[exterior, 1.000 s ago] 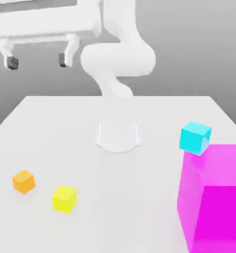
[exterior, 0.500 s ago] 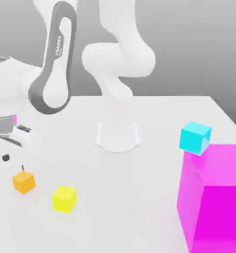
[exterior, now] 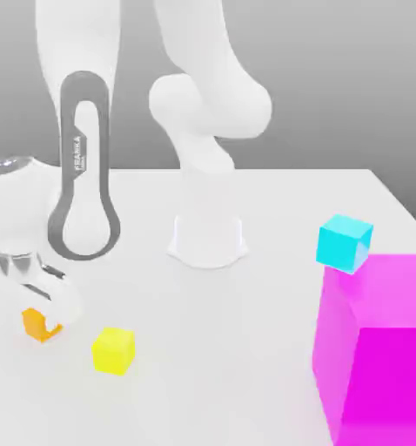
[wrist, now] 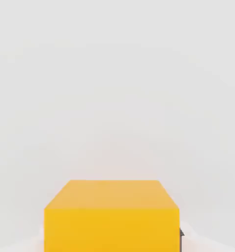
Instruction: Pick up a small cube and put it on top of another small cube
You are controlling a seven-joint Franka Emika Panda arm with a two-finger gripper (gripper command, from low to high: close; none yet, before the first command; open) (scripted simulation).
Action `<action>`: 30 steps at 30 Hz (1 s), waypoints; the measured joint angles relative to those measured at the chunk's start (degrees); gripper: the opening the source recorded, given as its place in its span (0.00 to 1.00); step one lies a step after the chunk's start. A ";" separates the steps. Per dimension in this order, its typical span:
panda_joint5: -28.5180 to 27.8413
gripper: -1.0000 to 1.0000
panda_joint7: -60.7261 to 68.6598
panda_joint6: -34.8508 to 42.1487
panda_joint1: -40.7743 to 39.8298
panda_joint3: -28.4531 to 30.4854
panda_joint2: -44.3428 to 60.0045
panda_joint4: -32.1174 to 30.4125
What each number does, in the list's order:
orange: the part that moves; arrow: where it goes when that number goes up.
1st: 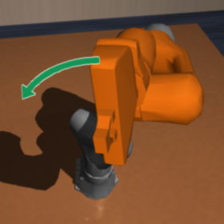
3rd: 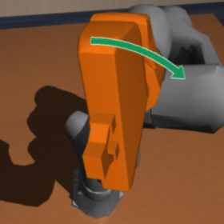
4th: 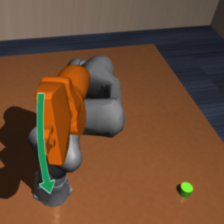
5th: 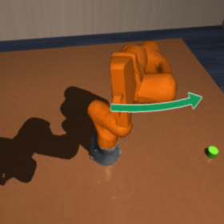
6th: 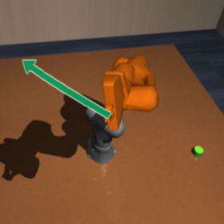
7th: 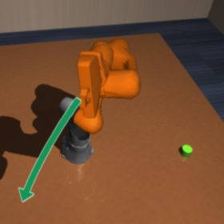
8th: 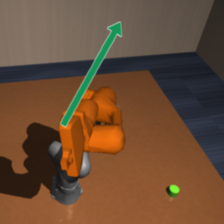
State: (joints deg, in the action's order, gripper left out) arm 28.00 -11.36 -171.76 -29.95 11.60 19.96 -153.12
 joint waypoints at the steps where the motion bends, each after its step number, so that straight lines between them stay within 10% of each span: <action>1: -1.31 0.00 -1.02 0.73 1.08 1.37 -1.01 -0.28; 9: -17.43 0.00 -13.20 8.91 9.50 12.91 -12.71 -3.39; 30: -24.26 0.00 -5.66 51.81 48.51 -18.10 -43.76 9.39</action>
State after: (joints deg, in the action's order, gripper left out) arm 3.74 -17.02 -119.96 18.56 -6.49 -23.80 -143.73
